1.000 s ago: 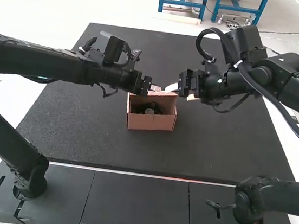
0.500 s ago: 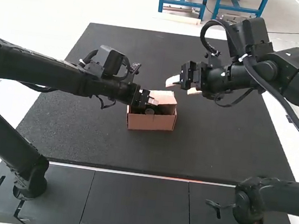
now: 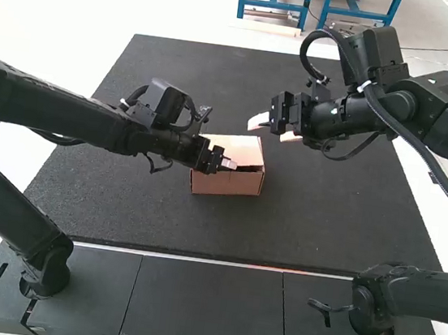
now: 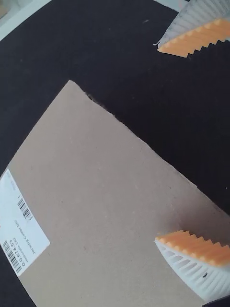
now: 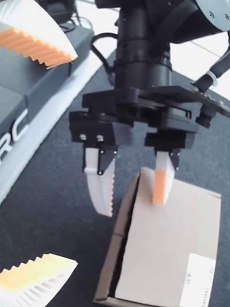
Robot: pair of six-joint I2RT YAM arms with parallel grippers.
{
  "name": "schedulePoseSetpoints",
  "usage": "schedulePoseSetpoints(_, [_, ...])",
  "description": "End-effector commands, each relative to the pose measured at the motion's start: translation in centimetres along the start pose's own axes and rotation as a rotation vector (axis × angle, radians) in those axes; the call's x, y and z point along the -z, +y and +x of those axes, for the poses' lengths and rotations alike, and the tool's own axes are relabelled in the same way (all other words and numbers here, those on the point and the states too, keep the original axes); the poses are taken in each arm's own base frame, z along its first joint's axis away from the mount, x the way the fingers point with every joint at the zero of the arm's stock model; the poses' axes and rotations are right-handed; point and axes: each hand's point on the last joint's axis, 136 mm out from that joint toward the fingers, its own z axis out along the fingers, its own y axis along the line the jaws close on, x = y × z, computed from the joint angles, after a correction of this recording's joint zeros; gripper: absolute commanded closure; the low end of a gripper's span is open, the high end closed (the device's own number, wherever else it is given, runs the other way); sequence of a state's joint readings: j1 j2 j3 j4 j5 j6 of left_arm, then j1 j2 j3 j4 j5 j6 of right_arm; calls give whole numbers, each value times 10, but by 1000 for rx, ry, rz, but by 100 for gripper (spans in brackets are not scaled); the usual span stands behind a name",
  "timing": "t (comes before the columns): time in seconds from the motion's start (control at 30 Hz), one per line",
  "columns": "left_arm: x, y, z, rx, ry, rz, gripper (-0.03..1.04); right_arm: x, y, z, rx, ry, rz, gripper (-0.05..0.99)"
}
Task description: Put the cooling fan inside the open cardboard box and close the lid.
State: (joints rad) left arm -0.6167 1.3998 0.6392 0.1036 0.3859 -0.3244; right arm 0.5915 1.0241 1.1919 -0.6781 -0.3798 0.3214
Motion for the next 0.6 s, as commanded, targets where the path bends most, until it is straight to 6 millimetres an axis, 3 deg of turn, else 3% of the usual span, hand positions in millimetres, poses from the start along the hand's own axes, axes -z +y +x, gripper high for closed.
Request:
schedulePoseSetpoints(0.0, [-3, -7, 8, -5, 7, 21, 15, 12, 8, -5, 2, -31, -29, 3])
schedulePoseSetpoints(0.57, [-15, -6, 37, -28, 18, 40, 13, 11, 5, -3, -25, -23, -27, 3])
